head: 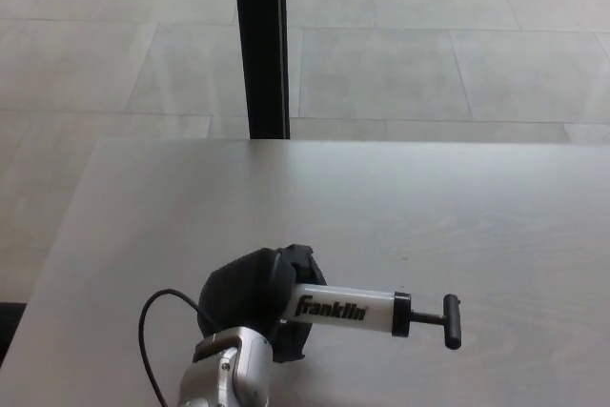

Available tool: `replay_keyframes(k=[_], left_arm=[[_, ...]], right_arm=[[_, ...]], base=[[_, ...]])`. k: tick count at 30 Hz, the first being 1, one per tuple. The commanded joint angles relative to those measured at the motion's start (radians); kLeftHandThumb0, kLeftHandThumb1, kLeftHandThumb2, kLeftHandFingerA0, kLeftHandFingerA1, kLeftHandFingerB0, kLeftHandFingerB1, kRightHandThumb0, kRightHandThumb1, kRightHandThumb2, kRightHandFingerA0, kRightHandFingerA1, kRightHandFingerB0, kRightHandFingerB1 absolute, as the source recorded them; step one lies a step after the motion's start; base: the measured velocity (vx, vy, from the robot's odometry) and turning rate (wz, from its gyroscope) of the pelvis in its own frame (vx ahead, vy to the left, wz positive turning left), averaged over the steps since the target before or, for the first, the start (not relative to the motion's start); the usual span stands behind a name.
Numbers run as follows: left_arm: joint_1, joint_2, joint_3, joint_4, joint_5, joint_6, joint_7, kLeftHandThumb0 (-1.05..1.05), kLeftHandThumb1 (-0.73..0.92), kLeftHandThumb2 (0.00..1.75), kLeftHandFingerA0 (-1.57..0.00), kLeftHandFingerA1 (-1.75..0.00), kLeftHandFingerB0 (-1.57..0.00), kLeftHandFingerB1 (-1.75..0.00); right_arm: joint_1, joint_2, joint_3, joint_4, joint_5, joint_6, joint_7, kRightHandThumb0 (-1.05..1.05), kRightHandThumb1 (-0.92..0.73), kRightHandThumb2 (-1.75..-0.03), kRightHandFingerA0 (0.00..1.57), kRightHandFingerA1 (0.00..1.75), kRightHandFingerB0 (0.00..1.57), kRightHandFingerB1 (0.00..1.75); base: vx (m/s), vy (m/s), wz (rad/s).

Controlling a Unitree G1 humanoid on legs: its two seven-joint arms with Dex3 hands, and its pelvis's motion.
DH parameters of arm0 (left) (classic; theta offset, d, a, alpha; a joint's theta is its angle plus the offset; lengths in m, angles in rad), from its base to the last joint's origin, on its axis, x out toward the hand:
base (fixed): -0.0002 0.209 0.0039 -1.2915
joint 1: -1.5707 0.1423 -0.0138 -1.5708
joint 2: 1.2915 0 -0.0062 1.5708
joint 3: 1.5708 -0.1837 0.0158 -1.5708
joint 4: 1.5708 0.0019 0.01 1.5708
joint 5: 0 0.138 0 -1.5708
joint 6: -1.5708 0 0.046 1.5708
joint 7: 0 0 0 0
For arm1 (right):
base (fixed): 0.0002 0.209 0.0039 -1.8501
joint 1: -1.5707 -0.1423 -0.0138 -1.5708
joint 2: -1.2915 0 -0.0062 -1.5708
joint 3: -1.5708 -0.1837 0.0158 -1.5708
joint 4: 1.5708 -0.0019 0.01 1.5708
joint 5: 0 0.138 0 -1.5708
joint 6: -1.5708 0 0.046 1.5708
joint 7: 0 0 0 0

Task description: The robot uses its left hand to lift the air pump kept on the middle of the desk and use the right hand to compress the handle

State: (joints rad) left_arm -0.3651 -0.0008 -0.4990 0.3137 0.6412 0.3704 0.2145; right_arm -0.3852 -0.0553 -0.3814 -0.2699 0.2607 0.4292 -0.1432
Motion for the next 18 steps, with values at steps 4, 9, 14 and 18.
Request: replay_keyframes(k=[4,9,14,18], left_arm=[[-0.048,0.026,-0.116,0.151,0.118,0.107,-0.058,-0.25,0.71,0.77,-0.77,-1.60,-0.69,-0.96],[-0.098,0.006,-0.122,0.150,0.080,0.239,-0.245,-0.67,0.47,0.85,-0.29,-0.74,-0.21,-0.50],[-0.154,0.048,-0.140,0.096,0.042,0.315,-0.469,-1.00,0.66,0.60,0.00,0.00,0.00,0.00],[-0.172,0.076,-0.143,0.060,0.038,0.324,-0.537,-1.05,0.68,0.61,0.00,0.00,0.00,0.00]], right_arm=[[0.082,-0.037,-0.049,-0.033,0.065,0.051,0.035,-0.91,-0.86,-1.19,0.00,0.21,0.12,0.35],[0.107,-0.032,-0.030,-0.039,0.050,0.063,0.024,-0.76,-0.80,-1.14,0.00,0.32,0.13,0.41],[0.110,-0.021,-0.028,-0.049,0.060,0.077,0.016,-0.71,-0.77,-1.12,0.00,0.34,0.11,0.41],[0.106,-0.012,-0.035,-0.054,0.068,0.095,0.000,-0.71,-0.92,-0.73,0.01,0.33,0.15,0.31]], base=[[0.00,0.000,0.00],[0.00,0.000,0.00],[0.00,0.000,0.00],[0.00,0.000,0.00]])
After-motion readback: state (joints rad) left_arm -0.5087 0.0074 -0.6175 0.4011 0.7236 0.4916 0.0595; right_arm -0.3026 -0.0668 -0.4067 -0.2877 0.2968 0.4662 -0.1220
